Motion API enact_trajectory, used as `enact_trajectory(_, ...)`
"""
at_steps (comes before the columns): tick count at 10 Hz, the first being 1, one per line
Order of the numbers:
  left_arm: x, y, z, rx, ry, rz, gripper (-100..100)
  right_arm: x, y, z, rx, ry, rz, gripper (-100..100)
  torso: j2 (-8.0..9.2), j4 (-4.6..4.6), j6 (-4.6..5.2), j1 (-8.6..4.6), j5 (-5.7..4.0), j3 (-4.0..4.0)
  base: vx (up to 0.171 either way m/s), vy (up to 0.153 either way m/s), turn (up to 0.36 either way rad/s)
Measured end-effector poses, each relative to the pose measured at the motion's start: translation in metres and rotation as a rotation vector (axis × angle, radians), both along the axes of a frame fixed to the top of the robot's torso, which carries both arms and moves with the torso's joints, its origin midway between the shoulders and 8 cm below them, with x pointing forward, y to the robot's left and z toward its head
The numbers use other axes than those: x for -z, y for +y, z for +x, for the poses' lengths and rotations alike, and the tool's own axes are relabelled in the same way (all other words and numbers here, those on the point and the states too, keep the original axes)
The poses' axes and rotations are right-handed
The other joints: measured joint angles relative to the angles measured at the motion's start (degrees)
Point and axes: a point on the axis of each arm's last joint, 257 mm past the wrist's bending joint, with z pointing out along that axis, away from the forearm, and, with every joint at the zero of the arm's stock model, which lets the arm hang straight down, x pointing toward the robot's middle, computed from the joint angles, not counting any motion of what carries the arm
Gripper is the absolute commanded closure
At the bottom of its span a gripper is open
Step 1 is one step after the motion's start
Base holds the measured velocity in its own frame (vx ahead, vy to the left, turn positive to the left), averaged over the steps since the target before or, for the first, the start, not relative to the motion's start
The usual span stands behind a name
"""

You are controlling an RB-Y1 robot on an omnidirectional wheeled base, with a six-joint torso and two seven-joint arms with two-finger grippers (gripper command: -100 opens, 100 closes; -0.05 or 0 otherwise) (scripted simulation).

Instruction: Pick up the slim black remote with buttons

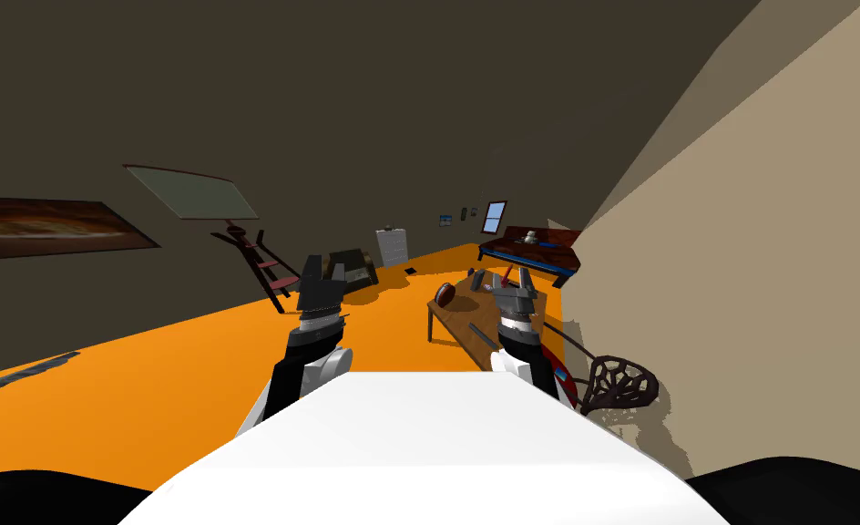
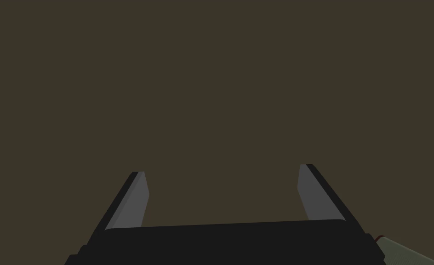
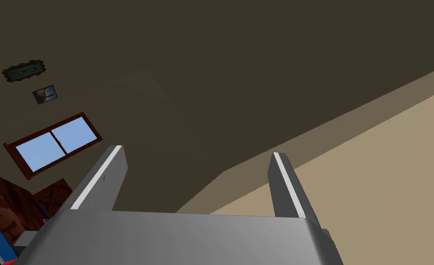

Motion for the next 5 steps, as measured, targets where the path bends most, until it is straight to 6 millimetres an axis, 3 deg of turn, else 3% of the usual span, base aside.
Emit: enact_trajectory(5,0.0,0.0,0.0,0.0,0.0,0.0,0,0.036,0.0,0.025,-0.056,0.127,-0.028,-100,-0.03,-0.01,-0.01,-0.03,-0.01,-0.02,0.003,-0.002,0.057)
